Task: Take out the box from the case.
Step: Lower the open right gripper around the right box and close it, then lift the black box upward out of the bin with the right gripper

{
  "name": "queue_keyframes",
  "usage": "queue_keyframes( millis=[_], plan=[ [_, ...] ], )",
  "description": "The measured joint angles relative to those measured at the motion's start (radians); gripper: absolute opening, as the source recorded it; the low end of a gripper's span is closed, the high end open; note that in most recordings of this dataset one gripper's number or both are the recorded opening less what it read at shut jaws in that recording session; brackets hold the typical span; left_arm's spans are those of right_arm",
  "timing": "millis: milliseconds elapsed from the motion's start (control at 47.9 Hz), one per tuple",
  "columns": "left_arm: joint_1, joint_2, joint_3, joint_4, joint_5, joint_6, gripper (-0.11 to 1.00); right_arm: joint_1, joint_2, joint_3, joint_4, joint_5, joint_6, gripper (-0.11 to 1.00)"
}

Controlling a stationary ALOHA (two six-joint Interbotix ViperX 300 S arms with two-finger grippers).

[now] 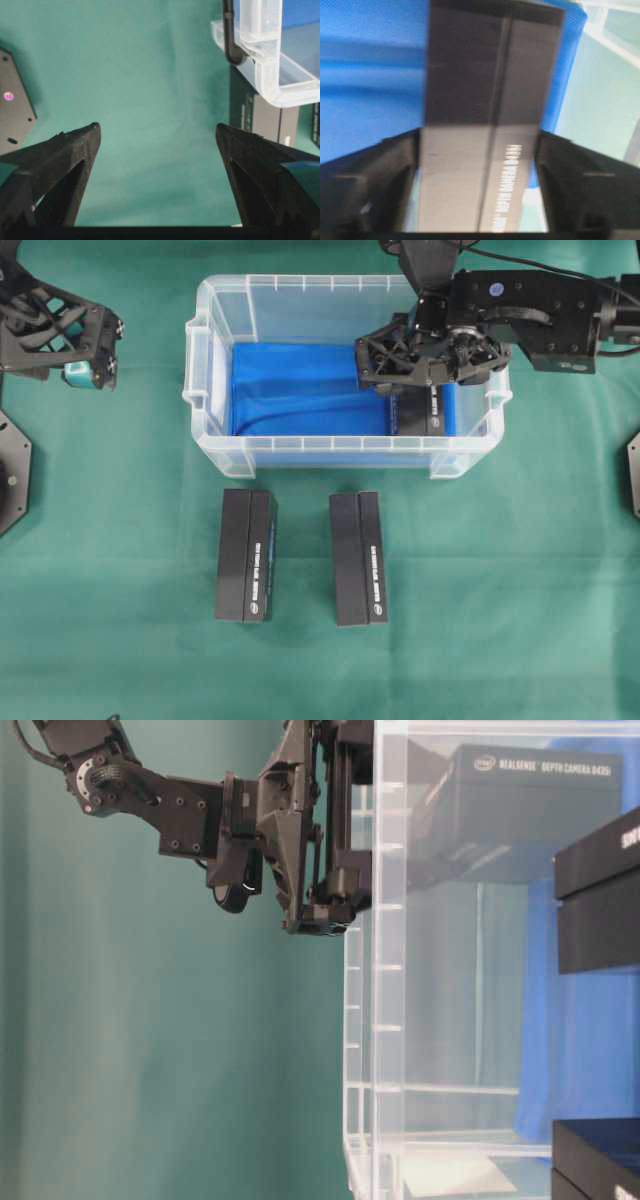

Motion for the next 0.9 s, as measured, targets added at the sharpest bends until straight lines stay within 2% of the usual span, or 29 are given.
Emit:
queue_keyframes(
  millis=[564,898],
  plan=[
    [0.0,0.0,0.0,0.0,-0.002,-0.002,0.97,-0.005,0.015,-0.025,0.003,0.021,0.029,0.65],
    [-0.002,0.0,0.002,0.0,-0.002,0.002,0.97,-0.003,0.003,-0.121,0.008,0.179,0.04,0.65]
  ],
)
